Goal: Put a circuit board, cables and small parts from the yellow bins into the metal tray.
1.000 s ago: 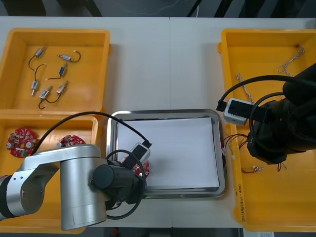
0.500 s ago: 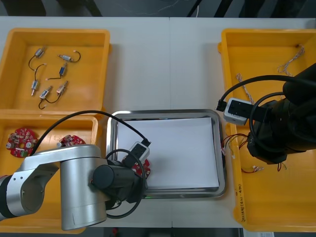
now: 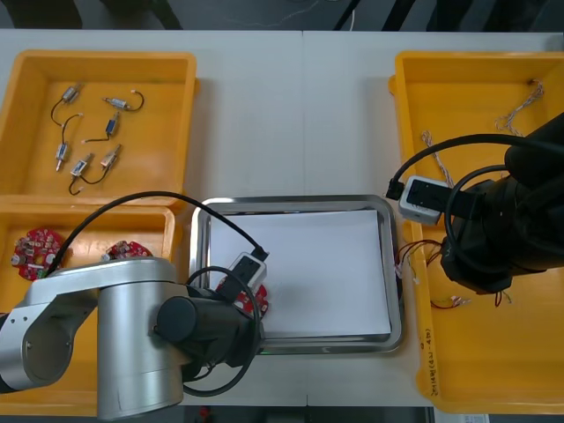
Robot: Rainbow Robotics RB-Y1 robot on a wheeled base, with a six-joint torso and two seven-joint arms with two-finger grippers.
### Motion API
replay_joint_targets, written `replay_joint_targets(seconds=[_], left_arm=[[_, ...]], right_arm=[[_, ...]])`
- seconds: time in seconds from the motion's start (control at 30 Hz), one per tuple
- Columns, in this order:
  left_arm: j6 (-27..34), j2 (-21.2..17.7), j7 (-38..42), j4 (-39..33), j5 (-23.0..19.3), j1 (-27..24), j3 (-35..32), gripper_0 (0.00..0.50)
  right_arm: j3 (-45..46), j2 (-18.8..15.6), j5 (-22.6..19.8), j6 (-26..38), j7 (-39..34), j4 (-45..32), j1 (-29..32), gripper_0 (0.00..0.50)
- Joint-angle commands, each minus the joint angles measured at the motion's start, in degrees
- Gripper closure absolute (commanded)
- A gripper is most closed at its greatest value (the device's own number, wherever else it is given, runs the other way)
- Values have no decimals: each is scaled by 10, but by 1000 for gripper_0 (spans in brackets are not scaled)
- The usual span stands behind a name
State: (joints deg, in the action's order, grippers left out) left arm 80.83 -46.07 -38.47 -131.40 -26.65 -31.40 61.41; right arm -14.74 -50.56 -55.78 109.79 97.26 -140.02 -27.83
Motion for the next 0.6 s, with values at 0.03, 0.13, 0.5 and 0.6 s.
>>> replay_joint_targets(seconds=[0.03, 0.13, 0.5, 0.6], left_arm=[[48, -17, 33, -44, -35, -17, -60, 0], [72, -17, 31, -53, -56, -15, -88, 0], [166, -28, 13, -78, -160, 8, -255, 0], [196, -28, 9, -78, -184, 12, -300, 0]], right_arm=[[-34, -22, -20, -7, -23, -6, -38, 500], [-66, -22, -20, -17, -25, -6, -59, 500], [-200, 14, 28, -41, -28, -2, -137, 500], [-225, 42, 40, -41, -28, 16, -151, 500]])
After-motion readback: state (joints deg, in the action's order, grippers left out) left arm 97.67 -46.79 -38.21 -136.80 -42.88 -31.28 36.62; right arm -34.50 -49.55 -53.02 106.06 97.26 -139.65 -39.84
